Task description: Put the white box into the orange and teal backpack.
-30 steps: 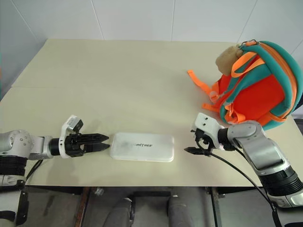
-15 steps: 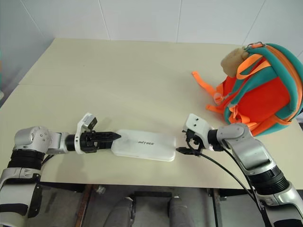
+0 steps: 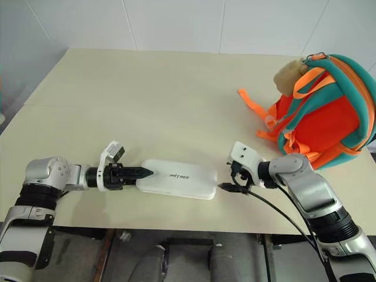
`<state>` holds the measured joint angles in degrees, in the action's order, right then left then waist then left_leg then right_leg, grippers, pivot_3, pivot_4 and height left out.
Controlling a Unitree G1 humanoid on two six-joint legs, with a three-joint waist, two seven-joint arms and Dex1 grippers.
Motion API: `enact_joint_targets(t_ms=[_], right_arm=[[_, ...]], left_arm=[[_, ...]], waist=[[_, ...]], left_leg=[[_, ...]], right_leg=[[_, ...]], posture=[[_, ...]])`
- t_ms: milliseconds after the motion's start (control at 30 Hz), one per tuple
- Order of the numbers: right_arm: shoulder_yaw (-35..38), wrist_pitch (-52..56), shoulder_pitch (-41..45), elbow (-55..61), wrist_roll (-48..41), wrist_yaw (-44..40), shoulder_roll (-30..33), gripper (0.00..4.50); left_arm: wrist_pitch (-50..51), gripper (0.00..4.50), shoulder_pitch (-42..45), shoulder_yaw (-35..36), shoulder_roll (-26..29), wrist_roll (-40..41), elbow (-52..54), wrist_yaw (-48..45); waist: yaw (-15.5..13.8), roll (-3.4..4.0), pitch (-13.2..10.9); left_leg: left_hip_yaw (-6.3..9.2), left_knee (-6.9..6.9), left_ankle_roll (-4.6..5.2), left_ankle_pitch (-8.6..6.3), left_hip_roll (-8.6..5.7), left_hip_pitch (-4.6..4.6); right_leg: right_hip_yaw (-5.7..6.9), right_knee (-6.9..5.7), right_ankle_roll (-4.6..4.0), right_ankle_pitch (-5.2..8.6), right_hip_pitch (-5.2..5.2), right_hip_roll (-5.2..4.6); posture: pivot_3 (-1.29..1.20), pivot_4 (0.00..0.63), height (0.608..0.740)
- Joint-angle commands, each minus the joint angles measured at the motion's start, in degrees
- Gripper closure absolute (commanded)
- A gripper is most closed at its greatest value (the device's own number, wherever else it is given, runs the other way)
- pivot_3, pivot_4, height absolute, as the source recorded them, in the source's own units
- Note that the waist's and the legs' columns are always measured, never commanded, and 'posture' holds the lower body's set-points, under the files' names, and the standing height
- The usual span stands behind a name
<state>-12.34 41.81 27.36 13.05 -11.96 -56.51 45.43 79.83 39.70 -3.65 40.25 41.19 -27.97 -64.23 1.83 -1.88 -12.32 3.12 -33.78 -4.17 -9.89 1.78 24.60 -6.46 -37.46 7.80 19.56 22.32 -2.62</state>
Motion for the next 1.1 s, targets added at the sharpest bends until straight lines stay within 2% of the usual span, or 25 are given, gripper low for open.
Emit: enact_joint_targets(t_ms=[33,100,167,333,567,700,833,933,1067,1100], right_arm=[[2.9,-0.8,-0.4,1.0,-0.6,0.5,1.0,0.00],[3.7,-0.6,-0.7,1.3,-0.9,0.8,0.9,0.00],[4.9,-0.3,-1.2,1.8,-1.6,1.1,0.7,0.00],[7.9,0.9,-2.7,3.5,-4.1,1.6,0.6,0.00],[21.9,5.9,-7.8,7.1,-10.8,5.4,0.7,0.00],[32.0,8.8,-9.9,8.6,-14.9,8.9,0.3,0.00],[39.4,10.6,-11.1,9.1,-18.2,11.2,0.6,0.00],[41.0,9.8,-10.2,7.0,-18.2,13.3,1.0,0.00],[39.0,8.7,-7.8,2.8,-16.9,15.9,0.8,0.00],[38.5,7.6,-5.7,0.7,-16.7,17.4,-0.8,0.00]], left_arm=[[-1.0,2.48,1.5,-1.2,1.2,-2.0,-1.5,-1.1],[-1.9,3.00,2.0,-2.3,1.4,-3.4,-1.6,-1.5],[-2.8,3.19,2.2,-4.6,2.2,-4.8,-1.2,-2.6],[-5.6,3.20,2.2,-9.3,4.0,-6.8,-0.4,-5.0],[-10.0,3.20,3.1,-12.7,6.8,-9.5,0.3,-6.6],[-7.8,3.20,3.4,-7.0,6.6,-6.1,2.1,-4.5],[-3.6,3.22,2.9,1.4,5.1,-2.0,5.8,-1.5],[-0.1,3.23,2.8,7.2,3.4,0.8,8.2,1.5],[2.4,3.26,3.2,13.4,0.6,3.1,9.3,5.2],[2.9,3.26,3.3,15.1,-0.2,3.7,9.5,6.2]], waist=[[0.1,0.00,0.0],[0.0,-0.01,0.0],[0.0,-0.01,0.0],[0.0,-0.01,0.0],[-0.2,-0.03,0.0],[0.1,-0.04,0.0],[0.4,-0.05,0.0],[0.5,-0.05,0.0],[0.5,-0.05,0.0],[0.5,-0.05,0.0]], left_leg=[[0.00,0.02,0.00,0.00,0.01,0.00],[0.00,0.06,0.00,0.00,0.02,0.00],[0.00,0.05,0.00,0.00,0.02,0.00],[-0.01,0.08,0.00,0.00,0.02,0.00],[0.00,0.07,0.00,0.00,0.02,0.00],[-0.01,0.04,0.00,0.00,0.02,-0.01],[-0.01,0.06,0.01,0.00,0.05,-0.05],[-0.01,0.06,0.01,0.00,0.05,-0.05],[-0.03,0.06,0.01,0.00,0.03,-0.02],[-0.03,0.06,0.01,0.00,0.02,-0.01]], right_leg=[[0.00,0.00,0.00,0.00,0.02,0.01],[0.01,0.00,-0.02,0.01,0.03,0.03],[0.01,0.01,-0.02,0.01,0.01,0.02],[0.00,0.05,-0.03,0.02,-0.01,0.01],[0.01,0.07,-0.08,0.04,-0.03,0.00],[-0.02,0.06,-0.54,0.29,-0.06,0.00],[-0.03,0.01,-0.38,0.20,-0.03,0.03],[-0.03,0.00,-0.10,0.05,-0.03,0.03],[-0.04,0.04,-0.05,0.03,-0.02,0.00],[-0.04,0.04,-0.05,0.03,-0.01,0.00]], posture=[[0.00,0.150,0.740],[0.00,0.150,0.740],[0.00,0.150,0.740],[0.00,0.150,0.740],[0.00,0.150,0.740],[0.00,0.150,0.740],[0.00,0.150,0.740],[0.00,0.150,0.740],[0.00,0.150,0.740],[0.00,0.150,0.740]])
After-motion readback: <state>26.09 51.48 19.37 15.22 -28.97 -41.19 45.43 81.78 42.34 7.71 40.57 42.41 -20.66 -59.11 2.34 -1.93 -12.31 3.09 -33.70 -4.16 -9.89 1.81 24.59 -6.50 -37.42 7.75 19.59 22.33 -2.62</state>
